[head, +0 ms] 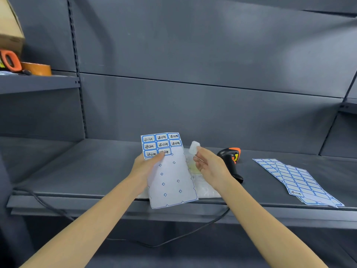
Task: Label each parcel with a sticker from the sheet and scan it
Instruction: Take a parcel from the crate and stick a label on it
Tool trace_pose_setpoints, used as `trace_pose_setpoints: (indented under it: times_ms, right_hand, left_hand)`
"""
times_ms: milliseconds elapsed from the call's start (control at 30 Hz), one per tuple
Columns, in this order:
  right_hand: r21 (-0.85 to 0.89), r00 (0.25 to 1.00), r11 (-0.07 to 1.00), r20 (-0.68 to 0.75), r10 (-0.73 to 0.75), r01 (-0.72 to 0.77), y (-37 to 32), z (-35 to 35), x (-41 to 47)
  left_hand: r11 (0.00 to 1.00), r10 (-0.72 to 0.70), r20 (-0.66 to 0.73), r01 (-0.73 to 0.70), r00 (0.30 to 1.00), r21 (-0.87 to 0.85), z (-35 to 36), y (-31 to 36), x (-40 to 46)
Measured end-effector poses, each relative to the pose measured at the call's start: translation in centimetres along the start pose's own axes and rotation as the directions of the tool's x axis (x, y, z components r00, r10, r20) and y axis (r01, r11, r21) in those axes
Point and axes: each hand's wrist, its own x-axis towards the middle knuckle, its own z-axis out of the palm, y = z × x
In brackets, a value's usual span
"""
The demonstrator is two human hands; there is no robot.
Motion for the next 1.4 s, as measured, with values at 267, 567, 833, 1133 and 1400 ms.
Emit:
trace_pose_setpoints:
  times_ms: [267, 567, 833, 1133, 1400]
  right_hand:
    - [-0.887, 0.875, 0.246, 0.275, -0.399, 0.39, 0.5, -2.8, 2.7]
    - [-0.826, 0.831, -0.186, 0.551, -0.07, 0.532, 2.0, -2.2, 3.0]
    - [-0.933, 0.915, 0.036, 0.357, 0.185, 0.357, -1.4, -1.7, 2.5]
    - [-0.57, 0.944, 0.811, 0.322, 0.071, 0.134, -1.8, -0.2, 1.1]
    - [-0.729, 0.943, 0.679, -0.158, -0.294, 0.09, -6.9, -11.3, 2.4]
  left_hand:
    - [1.0, 0.011, -0.061, -0.011, 0.998, -0.001, -3.6, 1.3, 0.2]
    - [1.0, 0.003, -0.066, -0.003, 0.998, -0.003, -4.5, 1.4, 0.1]
    - [1.0, 0.001, -0.056, -0.001, 0.998, 0.003, -3.9, 1.6, 0.3]
    - [0.995, 0.058, 0.022, -0.06, 0.998, 0.086, 2.7, 1.8, 1.0]
    - [0.495, 0.011, -0.343, 0.293, 0.939, 0.818, 0.5, 0.5, 3.5]
